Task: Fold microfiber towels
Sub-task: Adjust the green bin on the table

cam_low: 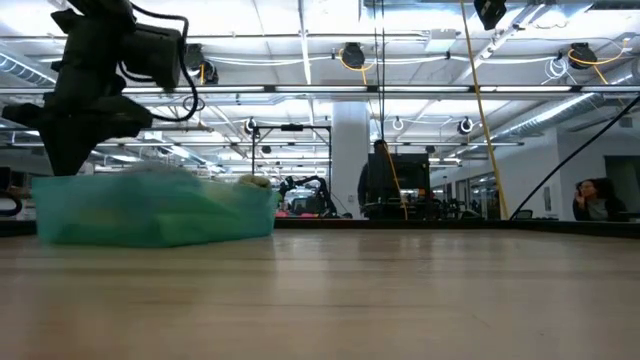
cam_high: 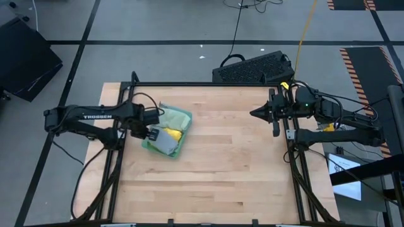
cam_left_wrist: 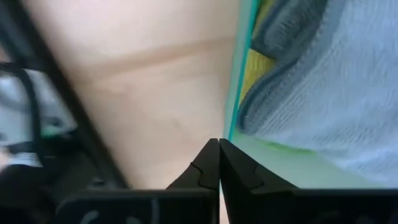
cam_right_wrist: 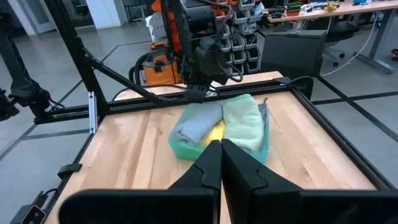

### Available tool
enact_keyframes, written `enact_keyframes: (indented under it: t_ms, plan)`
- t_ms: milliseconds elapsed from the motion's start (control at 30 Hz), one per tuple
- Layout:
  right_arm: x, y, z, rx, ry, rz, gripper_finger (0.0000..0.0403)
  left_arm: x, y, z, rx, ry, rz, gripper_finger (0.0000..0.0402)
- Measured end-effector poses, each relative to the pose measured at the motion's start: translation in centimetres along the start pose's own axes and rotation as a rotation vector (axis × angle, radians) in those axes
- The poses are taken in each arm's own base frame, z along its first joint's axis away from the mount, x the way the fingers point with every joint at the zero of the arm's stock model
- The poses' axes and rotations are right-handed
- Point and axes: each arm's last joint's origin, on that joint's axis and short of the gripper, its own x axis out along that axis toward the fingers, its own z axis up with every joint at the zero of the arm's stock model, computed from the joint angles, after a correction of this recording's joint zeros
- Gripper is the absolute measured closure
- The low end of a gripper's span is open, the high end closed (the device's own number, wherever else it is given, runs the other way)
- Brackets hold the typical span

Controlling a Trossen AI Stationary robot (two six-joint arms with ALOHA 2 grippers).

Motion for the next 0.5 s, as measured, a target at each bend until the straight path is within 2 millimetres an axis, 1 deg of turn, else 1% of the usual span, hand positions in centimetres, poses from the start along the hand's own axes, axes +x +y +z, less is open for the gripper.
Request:
enact_keyframes:
  t_ms: [100, 267, 367, 433, 500]
  plan:
    - [0.0, 0.0, 0.0, 0.002, 0.000, 0.002, 0.0403, 0.1, -0.8, -0.9, -0.016, 0.005, -0.027, 0.0391]
    - [0.0, 0.0, 0.0, 0.010, 0.000, 0.006, 0.0403, 0.4, -2.6, -2.7, -0.035, -0.020, -0.115, 0.0399]
    - [0.0, 0.0, 0.0, 0.010, 0.000, 0.006, 0.0403, 0.4, -3.4, -3.6, -0.044, -0.019, -0.161, 0.0393]
    - [0.0, 0.0, 0.0, 0.010, 0.000, 0.007, 0.0403, 0.0, -3.8, -4.2, -0.052, 0.001, -0.184, 0.0392]
    - [0.0, 0.0, 0.0, 0.011, 0.000, 0.007, 0.0403, -1.4, -4.2, -4.7, -0.030, -0.001, -0.232, 0.0398]
